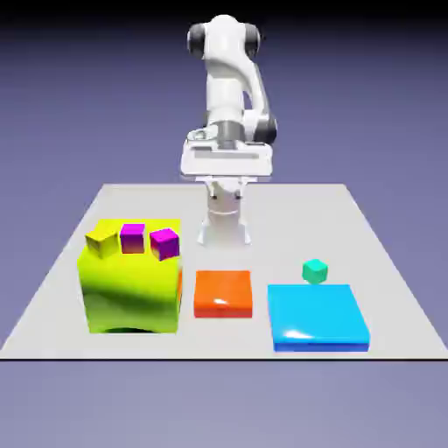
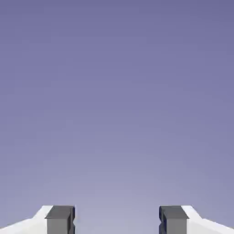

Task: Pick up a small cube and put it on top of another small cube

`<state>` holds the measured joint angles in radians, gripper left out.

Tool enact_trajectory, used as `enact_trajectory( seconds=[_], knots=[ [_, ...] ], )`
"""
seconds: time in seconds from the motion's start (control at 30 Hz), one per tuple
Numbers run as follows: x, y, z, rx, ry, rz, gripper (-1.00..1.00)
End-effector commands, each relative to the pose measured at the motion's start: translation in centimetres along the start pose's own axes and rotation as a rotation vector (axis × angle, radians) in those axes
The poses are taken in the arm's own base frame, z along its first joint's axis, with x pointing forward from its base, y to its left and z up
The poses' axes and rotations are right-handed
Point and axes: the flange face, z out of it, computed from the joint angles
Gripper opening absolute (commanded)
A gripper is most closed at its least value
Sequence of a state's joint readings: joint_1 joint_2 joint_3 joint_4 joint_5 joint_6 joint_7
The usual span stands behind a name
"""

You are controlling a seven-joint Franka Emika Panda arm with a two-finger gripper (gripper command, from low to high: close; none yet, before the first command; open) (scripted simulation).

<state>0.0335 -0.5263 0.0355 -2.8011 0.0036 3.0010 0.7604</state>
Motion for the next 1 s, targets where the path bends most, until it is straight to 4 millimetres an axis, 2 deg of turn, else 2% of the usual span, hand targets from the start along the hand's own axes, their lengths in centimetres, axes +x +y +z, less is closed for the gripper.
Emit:
enact_trajectory(
  seconds=[0.0,0.13,0.27,0.4,0.53,0.57,0.77,0.8,0.83,0.87,0.97],
  knots=[
    [-1.8,-0.9,1.4,-0.027,-0.055,-0.023,0.0],
    [-9.9,-3.6,6.0,-0.145,-0.267,-0.123,0.0],
    [-19.2,-4.8,9.1,-0.277,-0.461,-0.234,0.0],
    [-29.0,-4.4,10.2,-0.422,-0.636,-0.36,0.0],
    [-38.2,-2.7,9.5,-0.571,-0.783,-0.493,0.0],
    [-38.2,-2.7,9.5,-0.571,-0.783,-0.493,0.0],
    [-41.6,1.3,13.8,-0.571,-0.783,-0.493,0.0],
    [-41.7,1.4,13.9,-0.571,-0.783,-0.493,0.0],
    [-41.7,1.4,13.9,-0.571,-0.783,-0.493,-1.0],
    [-41.7,1.4,13.9,-0.571,-0.783,-0.493,-1.0],
    [-39.9,-0.8,11.8,-0.571,-0.782,-0.491,-1.0]
  ],
)
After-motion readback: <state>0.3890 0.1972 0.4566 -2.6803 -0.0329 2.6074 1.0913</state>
